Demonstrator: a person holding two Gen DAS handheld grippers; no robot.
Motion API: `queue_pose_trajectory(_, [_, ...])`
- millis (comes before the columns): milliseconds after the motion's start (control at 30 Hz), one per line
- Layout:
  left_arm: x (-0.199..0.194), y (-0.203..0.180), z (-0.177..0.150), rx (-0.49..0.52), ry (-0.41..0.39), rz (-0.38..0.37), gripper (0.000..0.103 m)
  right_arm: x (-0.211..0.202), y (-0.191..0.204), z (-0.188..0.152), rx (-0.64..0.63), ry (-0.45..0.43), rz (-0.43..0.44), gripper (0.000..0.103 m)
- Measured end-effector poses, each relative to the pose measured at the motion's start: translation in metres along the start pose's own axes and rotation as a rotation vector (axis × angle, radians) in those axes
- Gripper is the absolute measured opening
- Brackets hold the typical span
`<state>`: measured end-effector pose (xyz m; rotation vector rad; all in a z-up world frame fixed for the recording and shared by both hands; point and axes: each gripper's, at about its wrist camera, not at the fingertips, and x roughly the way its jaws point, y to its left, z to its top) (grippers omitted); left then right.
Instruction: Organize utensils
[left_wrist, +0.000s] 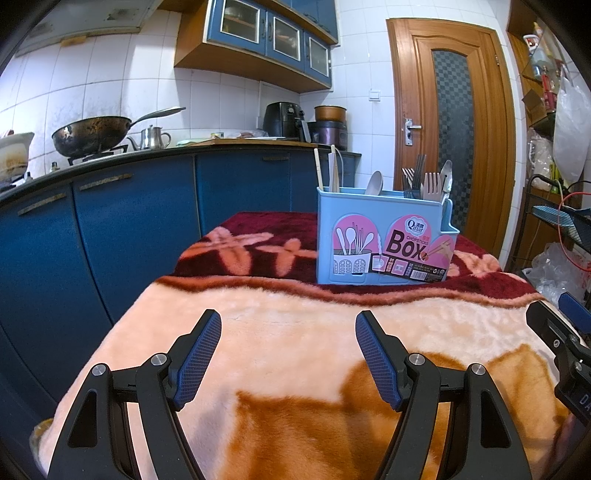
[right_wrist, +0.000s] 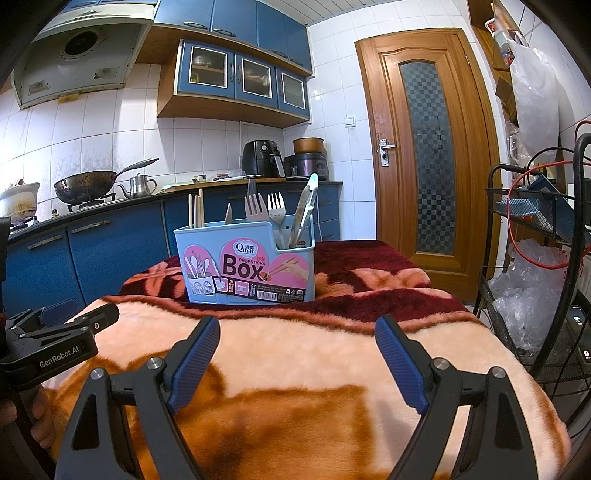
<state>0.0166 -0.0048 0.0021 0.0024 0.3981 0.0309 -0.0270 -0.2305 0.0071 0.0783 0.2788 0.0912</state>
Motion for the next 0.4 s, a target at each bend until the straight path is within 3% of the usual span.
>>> queue_pose_trajectory(400, [-0.0004, -0.0002, 0.0005, -0.001, 0.003, 0.002, 0.077, -0.0002, 0.0006, 0.0001, 0.0, 0.0, -0.001, 0.088])
